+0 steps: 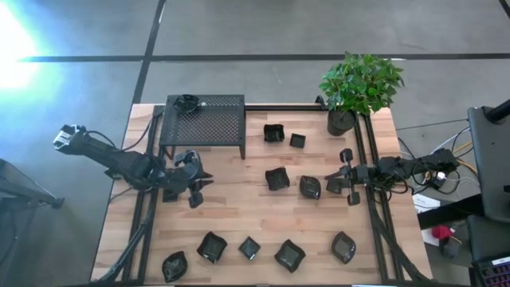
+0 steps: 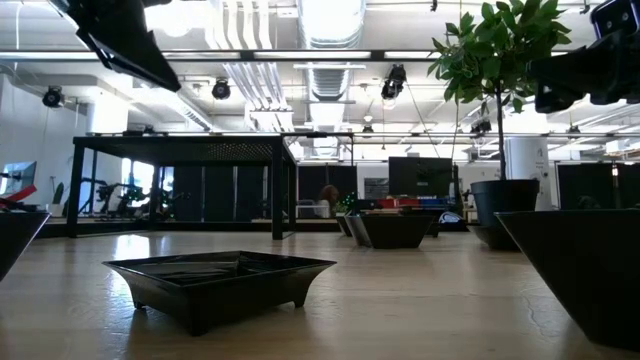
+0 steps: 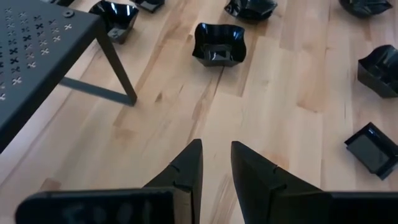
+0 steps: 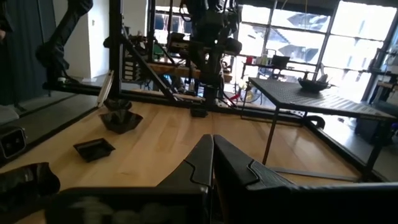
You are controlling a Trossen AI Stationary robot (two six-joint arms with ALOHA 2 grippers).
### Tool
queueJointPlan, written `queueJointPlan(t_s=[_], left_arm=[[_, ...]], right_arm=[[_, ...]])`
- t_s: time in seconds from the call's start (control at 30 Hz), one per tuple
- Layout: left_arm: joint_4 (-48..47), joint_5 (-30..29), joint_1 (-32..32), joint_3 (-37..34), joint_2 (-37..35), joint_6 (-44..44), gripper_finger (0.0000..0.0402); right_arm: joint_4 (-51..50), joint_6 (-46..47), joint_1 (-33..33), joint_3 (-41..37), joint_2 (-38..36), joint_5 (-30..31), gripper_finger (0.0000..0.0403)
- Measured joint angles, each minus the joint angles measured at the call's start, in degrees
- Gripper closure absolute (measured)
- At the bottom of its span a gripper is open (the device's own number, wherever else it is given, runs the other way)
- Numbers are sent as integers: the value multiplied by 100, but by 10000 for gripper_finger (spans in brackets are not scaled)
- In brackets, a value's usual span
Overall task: Pick & Place Mini shaped plates
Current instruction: Put the distorted square plate on the shelf
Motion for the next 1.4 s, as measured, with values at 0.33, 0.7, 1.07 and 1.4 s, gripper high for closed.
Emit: queueJointPlan(t_s=[0.33, 0.7, 1.07, 1.4], left_arm=[[69, -148, 0, 0, 7, 136, 323], [76, -243, 0, 0, 9, 141, 323], [85, -380, 0, 0, 9, 260, 323], [85, -375, 0, 0, 9, 439, 323]], right_arm=[[9, -11, 1, 0, -1, 9, 394], [75, -136, 0, 414, 478, 806, 394], [-884, 696, 0, 1689, 2764, 1268, 394], [-1885, 1659, 2, 2894, 4841, 1521, 394]])
